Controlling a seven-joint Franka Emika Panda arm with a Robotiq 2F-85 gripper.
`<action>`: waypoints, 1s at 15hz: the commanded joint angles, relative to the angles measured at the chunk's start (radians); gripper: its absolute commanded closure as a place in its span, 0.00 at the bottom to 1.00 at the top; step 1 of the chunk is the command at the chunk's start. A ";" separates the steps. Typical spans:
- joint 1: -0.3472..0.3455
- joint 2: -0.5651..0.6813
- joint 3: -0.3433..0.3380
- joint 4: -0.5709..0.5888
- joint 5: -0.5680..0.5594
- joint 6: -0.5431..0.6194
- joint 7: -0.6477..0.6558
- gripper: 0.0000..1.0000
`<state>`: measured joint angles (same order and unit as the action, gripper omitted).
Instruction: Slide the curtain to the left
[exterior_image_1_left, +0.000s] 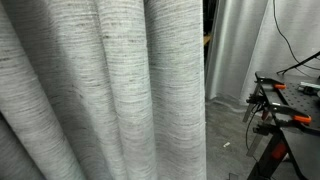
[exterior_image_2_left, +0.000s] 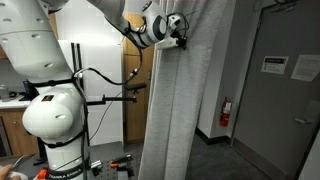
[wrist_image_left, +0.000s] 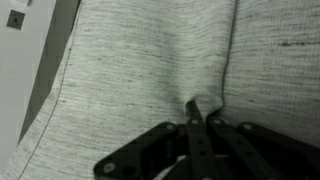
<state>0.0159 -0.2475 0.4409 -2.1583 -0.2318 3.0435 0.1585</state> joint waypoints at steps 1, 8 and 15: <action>-0.102 -0.004 0.156 -0.059 -0.162 0.016 0.090 1.00; -0.299 -0.060 0.381 -0.038 -0.323 0.013 0.204 1.00; -0.546 -0.101 0.599 -0.020 -0.335 0.018 0.298 1.00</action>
<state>-0.4476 -0.3507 0.9004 -2.1248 -0.5208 3.0565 0.3793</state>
